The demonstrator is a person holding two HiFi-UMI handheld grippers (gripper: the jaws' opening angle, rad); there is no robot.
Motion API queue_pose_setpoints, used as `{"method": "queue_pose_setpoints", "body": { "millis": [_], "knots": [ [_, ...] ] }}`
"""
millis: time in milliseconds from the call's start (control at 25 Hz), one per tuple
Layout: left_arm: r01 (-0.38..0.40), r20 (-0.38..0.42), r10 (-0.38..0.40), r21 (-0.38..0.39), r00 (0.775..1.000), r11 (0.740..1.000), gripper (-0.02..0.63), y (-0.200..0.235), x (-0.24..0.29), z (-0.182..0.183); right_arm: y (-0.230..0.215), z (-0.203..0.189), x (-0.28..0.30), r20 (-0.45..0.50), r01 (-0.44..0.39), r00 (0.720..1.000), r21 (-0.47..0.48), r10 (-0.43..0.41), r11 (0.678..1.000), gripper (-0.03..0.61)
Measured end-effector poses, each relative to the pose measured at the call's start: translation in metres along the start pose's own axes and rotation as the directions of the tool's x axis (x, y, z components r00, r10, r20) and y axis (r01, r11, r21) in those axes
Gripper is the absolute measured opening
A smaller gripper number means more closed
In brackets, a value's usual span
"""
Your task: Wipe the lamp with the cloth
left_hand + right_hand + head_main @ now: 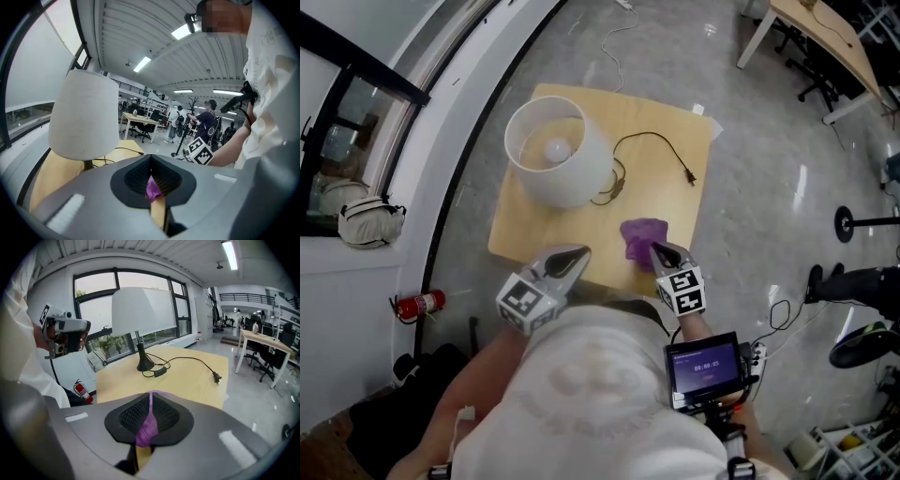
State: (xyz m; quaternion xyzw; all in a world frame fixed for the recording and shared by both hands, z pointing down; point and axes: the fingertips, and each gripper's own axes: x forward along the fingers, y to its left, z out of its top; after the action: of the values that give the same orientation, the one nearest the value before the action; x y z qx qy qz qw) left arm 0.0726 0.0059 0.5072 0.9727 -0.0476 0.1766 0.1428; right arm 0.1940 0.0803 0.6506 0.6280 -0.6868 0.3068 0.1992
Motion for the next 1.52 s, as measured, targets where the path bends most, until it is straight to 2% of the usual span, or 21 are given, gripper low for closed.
{"method": "queue_pose_setpoints", "body": {
  "millis": [160, 440, 600, 720, 840, 920, 1000, 1200, 1360, 1520],
  "knots": [
    [0.052, -0.027, -0.052, 0.012, 0.998, 0.999, 0.0, 0.003, 0.006, -0.002, -0.009, -0.007, 0.013, -0.056, 0.054, 0.997, -0.014, -0.054, 0.998, 0.068],
    [0.151, -0.065, -0.148, 0.054, 0.987, 0.987, 0.0, 0.012, 0.009, 0.005, -0.005, -0.021, 0.043, -0.166, 0.101, 0.981, 0.028, -0.095, 0.994, 0.232],
    [0.192, -0.069, -0.187, 0.084, 0.98, 0.978, 0.0, 0.019, 0.008, 0.013, -0.01, -0.037, 0.058, -0.241, 0.158, 0.96, 0.031, -0.146, 0.987, 0.278],
    [0.196, -0.083, -0.19, 0.076, 0.978, 0.978, 0.0, 0.028, 0.003, 0.009, -0.012, -0.053, 0.068, -0.298, 0.185, 0.94, 0.024, -0.169, 0.983, 0.288],
    [0.199, -0.101, -0.191, 0.071, 0.976, 0.977, 0.0, 0.037, 0.001, 0.005, -0.015, -0.062, 0.072, -0.344, 0.208, 0.918, -0.007, -0.198, 0.978, 0.264],
    [0.204, -0.101, -0.196, 0.069, 0.975, 0.977, 0.0, 0.041, 0.0, 0.006, -0.018, -0.064, 0.073, -0.353, 0.225, 0.909, -0.026, -0.22, 0.974, 0.2],
    [0.21, -0.104, -0.203, 0.066, 0.974, 0.975, 0.0, 0.044, -0.001, 0.005, -0.018, -0.064, 0.074, -0.354, 0.232, 0.908, -0.023, -0.225, 0.973, 0.161],
    [0.232, -0.101, -0.226, 0.058, 0.969, 0.971, 0.0, 0.046, 0.001, 0.003, -0.017, -0.061, 0.07, -0.341, 0.239, 0.915, 0.028, -0.215, 0.971, 0.114],
    [0.25, -0.084, -0.245, 0.056, 0.966, 0.967, 0.0, 0.046, 0.002, 0.007, -0.016, -0.04, 0.049, -0.271, 0.259, 0.935, 0.087, -0.227, 0.962, 0.104],
    [0.264, -0.063, -0.26, 0.08, 0.964, 0.961, 0.0, 0.046, -0.001, 0.018, -0.016, 0.0, 0.023, -0.112, 0.248, 0.966, 0.155, -0.232, 0.956, 0.104]
  ]
}}
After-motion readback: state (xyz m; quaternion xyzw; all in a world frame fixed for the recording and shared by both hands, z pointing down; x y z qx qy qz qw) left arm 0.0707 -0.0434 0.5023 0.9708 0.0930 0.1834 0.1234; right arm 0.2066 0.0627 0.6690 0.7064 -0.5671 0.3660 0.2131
